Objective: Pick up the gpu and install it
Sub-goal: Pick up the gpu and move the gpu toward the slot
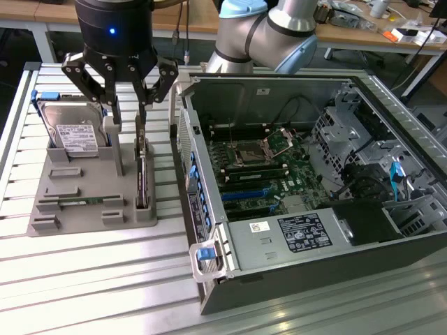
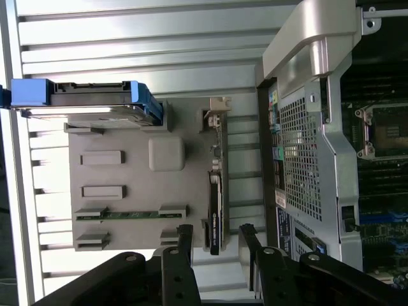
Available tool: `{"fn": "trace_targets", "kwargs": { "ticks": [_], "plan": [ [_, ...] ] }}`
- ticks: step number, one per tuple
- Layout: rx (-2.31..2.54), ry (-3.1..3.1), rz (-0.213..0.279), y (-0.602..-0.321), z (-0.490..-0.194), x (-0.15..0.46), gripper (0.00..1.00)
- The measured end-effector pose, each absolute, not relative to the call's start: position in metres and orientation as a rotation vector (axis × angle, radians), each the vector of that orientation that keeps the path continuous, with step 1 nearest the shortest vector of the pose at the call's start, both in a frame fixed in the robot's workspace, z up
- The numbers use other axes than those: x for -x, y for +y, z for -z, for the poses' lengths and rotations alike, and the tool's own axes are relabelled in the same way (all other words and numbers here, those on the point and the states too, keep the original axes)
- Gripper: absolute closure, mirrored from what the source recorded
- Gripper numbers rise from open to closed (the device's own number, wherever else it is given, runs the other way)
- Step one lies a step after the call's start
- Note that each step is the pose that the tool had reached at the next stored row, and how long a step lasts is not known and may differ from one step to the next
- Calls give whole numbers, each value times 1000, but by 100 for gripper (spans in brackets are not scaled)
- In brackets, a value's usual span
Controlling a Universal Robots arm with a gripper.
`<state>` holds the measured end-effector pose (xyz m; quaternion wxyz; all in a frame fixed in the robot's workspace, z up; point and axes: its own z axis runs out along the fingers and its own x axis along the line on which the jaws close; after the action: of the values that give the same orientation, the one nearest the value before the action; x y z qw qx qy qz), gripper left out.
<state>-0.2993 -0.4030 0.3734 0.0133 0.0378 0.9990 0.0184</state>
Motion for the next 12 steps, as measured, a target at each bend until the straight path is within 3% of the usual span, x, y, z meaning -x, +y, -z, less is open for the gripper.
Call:
{"fn": "trace_targets", "kwargs": {
  "ticks": [12],
  "plan": [
    [-118, 3112, -57, -403, -370, 299, 58]
  ]
}}
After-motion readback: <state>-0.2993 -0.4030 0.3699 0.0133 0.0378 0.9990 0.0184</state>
